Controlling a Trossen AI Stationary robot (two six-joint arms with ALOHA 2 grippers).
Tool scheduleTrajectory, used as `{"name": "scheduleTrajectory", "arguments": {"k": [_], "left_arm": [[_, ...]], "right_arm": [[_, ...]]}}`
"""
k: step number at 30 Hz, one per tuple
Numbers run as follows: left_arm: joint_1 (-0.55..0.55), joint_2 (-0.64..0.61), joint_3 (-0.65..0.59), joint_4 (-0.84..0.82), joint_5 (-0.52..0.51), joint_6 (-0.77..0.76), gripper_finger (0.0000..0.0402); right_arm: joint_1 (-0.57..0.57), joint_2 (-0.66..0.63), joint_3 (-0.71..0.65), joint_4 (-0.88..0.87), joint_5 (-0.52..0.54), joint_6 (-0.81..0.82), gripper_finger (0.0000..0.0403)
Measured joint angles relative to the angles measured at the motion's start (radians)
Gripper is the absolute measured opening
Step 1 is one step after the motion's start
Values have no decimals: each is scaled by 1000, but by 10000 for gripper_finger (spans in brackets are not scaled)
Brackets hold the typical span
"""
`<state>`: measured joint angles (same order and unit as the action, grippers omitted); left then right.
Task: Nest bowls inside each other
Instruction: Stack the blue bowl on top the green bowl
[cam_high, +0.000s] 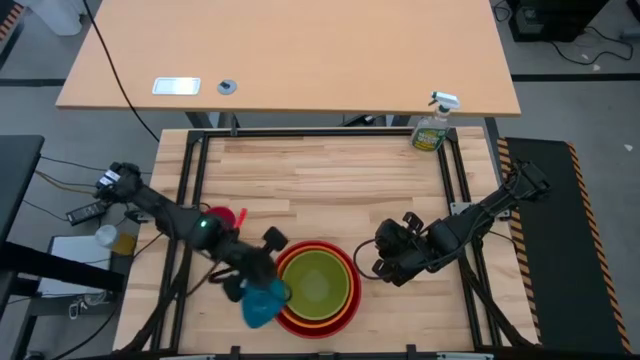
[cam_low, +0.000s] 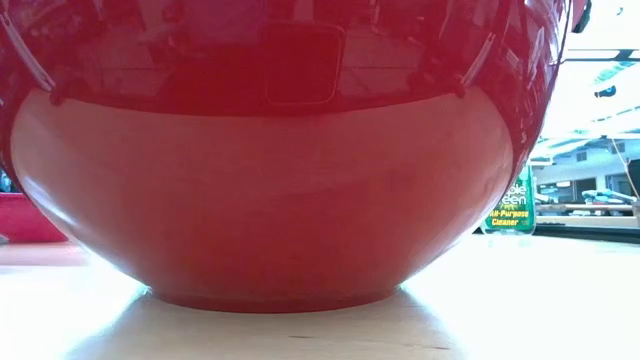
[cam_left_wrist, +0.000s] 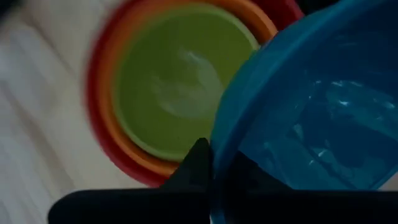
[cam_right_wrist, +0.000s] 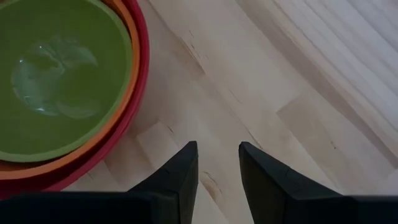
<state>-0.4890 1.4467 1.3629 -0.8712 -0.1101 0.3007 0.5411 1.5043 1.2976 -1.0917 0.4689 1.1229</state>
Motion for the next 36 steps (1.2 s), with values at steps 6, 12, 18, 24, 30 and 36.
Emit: {"name": "scheduleTrajectory", "arguments": {"k": [6,12,18,24,30,36], "left_arm": [[137,0,-10,256,2,-31,18],[237,66,-21,466,130,-115,14],[245,234,-25,429,158,-143,15],[254,335,-25,417,74,-191,16],[248,362,-25,373,74,-179,24],[224,360,-25,366,69,-126,89]], "right_arm": [[1,0,0,-22,-86,6,126],[8,0,0,-86,-78,52,126],[26,-10,13,-119,-68,84,126],[53,-18,13,-121,-44,90,126],[62,-18,13,-115,-42,91,126],[62,-18,13,-109,-22,91,126]]}}
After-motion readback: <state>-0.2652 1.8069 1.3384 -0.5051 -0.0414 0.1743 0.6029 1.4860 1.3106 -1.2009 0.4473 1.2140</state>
